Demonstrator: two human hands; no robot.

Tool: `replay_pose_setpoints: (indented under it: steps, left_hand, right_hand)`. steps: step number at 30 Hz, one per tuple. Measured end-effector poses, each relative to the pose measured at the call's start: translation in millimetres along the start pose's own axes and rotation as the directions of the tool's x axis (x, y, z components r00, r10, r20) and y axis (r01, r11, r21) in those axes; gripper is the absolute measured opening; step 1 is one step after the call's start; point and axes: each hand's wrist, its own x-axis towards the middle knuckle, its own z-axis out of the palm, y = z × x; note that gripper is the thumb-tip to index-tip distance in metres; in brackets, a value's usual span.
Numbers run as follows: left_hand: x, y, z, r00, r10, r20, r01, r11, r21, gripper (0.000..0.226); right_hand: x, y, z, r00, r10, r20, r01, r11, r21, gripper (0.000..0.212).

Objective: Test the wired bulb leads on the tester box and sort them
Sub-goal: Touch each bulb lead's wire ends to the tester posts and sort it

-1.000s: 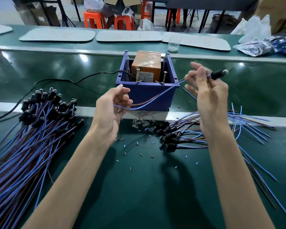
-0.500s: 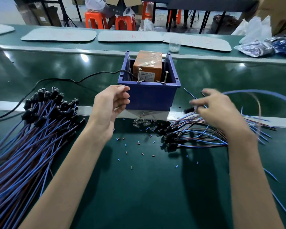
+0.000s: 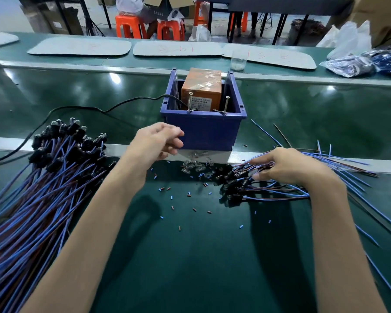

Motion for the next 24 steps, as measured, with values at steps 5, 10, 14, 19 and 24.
replay_pose_setpoints:
  steps: [5, 10, 14, 19, 24]
  left_hand:
    - [8, -13, -36, 1.0, -0.004, -0.001, 0.004, 0.732, 0.682, 0.015]
    - [10, -14, -78, 0.959, -0.051, -0.277, 0.272, 0.43, 0.861, 0.041]
    - [7, -19, -86, 0.932, -0.102, -0.348, 0.362, 0.321, 0.875, 0.036]
    - [9, -27, -77, 0.933, -0.125, -0.338, 0.36, 0.316, 0.878, 0.015]
    - [11, -26, -79, 0.929, -0.06, -0.364, 0.361, 0.349, 0.865, 0.028]
  right_hand:
    - [-5, -1, -6, 0.996, -0.051, -0.072, 0.054, 0.998, 0.038, 0.051]
    - [-10, -3, -11, 0.993, -0.099, -0.06, 0.101, 0.994, 0.033, 0.053]
    - [-17, -8, -13, 0.989, -0.145, -0.027, 0.146, 0.989, 0.029, 0.053]
    - [-25, -16, -10, 0.98, -0.197, -0.026, 0.198, 0.979, 0.048, 0.052]
    - [-30, -23, -5, 0.973, -0.23, 0.001, 0.23, 0.972, 0.043, 0.052]
